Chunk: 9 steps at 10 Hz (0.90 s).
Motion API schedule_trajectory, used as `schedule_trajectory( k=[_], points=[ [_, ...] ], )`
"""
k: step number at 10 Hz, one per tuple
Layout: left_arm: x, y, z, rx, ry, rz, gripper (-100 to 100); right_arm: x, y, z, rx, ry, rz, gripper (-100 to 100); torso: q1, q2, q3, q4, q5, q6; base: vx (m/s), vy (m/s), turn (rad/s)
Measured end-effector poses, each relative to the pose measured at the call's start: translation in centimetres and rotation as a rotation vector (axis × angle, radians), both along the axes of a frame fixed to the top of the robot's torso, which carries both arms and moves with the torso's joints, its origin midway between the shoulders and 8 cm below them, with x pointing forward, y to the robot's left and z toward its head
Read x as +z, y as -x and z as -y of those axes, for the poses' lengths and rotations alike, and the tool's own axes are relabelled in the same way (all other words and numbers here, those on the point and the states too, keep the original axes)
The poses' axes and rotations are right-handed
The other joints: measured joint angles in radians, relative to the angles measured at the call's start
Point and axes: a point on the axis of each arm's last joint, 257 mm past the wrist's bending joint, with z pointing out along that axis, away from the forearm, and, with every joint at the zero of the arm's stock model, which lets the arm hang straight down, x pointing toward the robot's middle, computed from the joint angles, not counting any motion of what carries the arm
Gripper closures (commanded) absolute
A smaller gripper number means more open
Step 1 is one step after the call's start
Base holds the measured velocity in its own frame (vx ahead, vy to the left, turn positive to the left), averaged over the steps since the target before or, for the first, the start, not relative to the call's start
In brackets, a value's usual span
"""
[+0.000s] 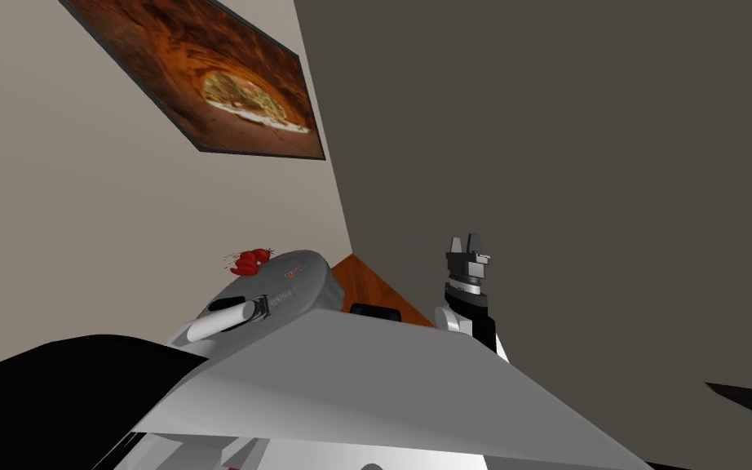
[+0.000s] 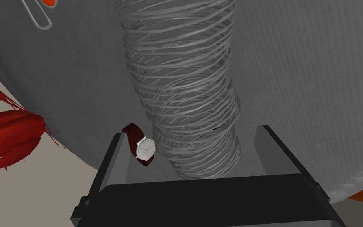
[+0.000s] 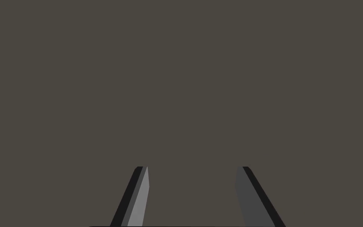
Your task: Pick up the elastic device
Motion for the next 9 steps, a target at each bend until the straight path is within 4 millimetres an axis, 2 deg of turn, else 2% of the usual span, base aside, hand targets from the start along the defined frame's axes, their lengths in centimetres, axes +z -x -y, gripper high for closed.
schedule_trajectory(
  k=[1, 2, 6, 7, 8, 9],
  points=[
    [-0.45, 0.06, -0.07, 0.018, 0.001, 0.0, -100, 0.0, 0.0, 0.0, 0.0, 0.0, 0.0, 0, 0.0, 0.001, 0.0, 0.0, 0.0, 0.0, -0.054, 0.026, -0.05],
    [-0.49, 0.04, -0.09, 0.021, 0.001, 0.001, 100, -0.01, 0.0, 0.01, 0.0, 0.0, 0.0, 0, -0.001, -0.002, -0.001, 0.0, 0.0, -0.001, -0.01, 0.004, 0.011],
    [-0.51, 0.09, -0.08, 0.022, 0.001, 0.001, 100, -0.01, 0.0, 0.0, 0.0, 0.0, 0.0, 0, -0.002, -0.007, -0.004, -0.001, 0.0, 0.0, 0.0, 0.0, 0.0],
    [-0.51, 0.09, -0.08, 0.021, 0.001, 0.0, 0, -0.01, 0.0, 0.01, 0.0, 0.0, 0.0, 0, -0.002, -0.007, -0.004, -0.001, 0.0, 0.0, 0.0, 0.0, 0.0],
    [-0.5, 0.09, -0.08, 0.021, 0.001, 0.0, 100, -0.01, 0.0, 0.01, 0.0, 0.0, 0.0, 0, -0.002, -0.007, -0.004, -0.001, 0.0, 0.0, 0.061, -0.028, 0.219],
    [-0.24, -0.08, -0.06, 0.011, 0.0, 0.003, 100, -0.02, 0.01, 0.01, 0.0, 0.0, 0.0, 0, -0.004, -0.009, -0.005, -0.002, -0.001, -0.003, 0.108, -0.057, 0.262]
  ],
)
